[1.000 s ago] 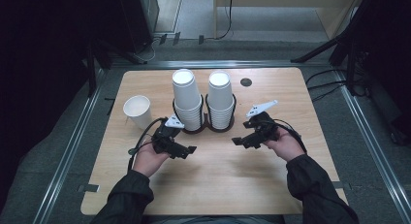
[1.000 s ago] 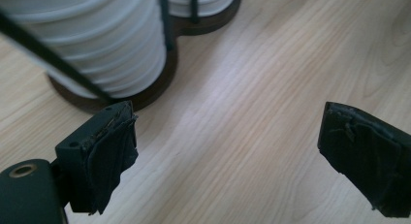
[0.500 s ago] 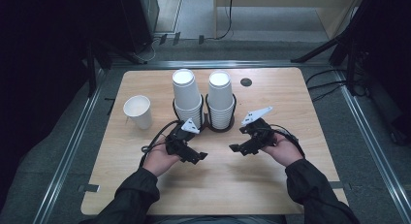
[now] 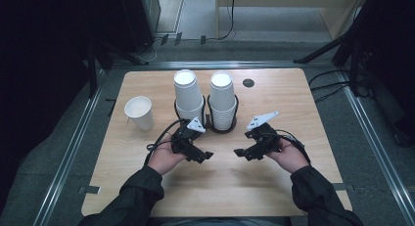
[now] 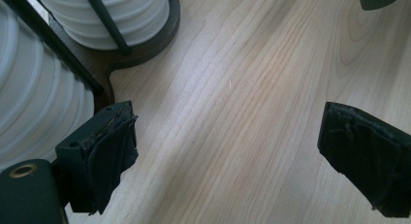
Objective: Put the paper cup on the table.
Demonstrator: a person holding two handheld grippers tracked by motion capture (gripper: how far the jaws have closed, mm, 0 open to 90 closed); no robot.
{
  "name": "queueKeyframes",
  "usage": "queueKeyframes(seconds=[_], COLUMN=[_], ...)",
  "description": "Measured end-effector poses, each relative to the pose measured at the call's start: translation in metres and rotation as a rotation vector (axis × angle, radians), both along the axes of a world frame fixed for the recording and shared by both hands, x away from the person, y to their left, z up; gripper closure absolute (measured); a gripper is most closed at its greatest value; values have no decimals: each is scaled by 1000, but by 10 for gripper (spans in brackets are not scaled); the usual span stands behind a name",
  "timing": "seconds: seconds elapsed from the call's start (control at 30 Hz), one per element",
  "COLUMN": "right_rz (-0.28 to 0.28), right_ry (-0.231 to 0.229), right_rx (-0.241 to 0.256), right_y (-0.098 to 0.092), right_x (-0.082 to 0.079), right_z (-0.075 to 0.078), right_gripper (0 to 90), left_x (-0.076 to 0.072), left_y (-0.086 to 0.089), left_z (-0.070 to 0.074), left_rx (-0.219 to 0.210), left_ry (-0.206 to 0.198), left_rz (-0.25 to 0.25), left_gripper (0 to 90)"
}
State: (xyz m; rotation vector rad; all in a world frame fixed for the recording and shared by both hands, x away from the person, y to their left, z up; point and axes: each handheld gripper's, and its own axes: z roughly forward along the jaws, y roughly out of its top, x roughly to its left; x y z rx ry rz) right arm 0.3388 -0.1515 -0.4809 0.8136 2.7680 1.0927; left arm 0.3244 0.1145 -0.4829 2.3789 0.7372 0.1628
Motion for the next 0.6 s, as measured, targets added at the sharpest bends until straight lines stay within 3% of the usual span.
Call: queueKeyframes(seconds=[0.43,0.6], right_rz=[1,39], right_ry=[-3,-39], right_rx=[-1,10], right_y=[-2,-2], right_x=[-1,-2], right_z=[-1,0], right_gripper=[185,202], left_x=[4,8], left_y=[7,8], left_z=[-1,-10], left_rx=[-10,-1], left_ry=[15,-6], left_rz=[11,-12], left_gripper=[71,70])
